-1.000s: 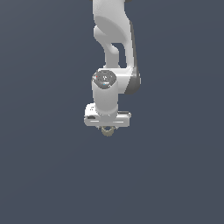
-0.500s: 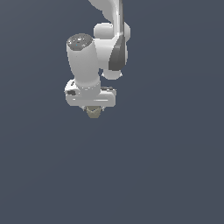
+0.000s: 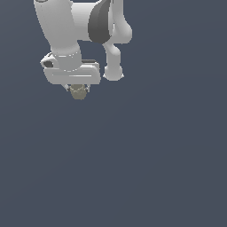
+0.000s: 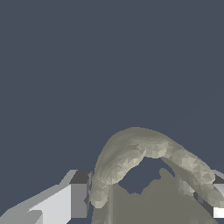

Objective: Pick up the object and move it to a goal position.

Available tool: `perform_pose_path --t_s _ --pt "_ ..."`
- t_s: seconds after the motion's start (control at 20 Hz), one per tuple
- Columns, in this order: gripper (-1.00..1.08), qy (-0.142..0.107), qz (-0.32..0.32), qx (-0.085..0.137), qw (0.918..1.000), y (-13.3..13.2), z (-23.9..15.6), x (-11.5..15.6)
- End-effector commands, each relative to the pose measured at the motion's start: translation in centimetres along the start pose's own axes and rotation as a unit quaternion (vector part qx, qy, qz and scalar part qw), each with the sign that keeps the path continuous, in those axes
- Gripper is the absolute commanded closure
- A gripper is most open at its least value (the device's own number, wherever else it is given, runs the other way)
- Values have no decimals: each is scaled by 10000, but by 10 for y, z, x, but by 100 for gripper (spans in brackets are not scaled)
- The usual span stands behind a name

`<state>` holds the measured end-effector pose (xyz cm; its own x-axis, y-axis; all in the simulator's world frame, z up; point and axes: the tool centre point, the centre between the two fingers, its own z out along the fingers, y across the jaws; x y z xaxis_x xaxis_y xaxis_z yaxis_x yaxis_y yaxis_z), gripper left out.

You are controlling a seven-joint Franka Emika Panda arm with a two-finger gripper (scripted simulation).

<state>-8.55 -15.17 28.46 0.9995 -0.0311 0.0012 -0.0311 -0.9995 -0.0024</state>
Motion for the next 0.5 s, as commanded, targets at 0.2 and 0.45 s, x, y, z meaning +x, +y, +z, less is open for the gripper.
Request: perform_pose_path --t_s 0.2,0.45 --pt "108 -5 -5 -2 10000 31 -39 -21" --pt "108 -6 -5 -7 10000 44 -54 -27"
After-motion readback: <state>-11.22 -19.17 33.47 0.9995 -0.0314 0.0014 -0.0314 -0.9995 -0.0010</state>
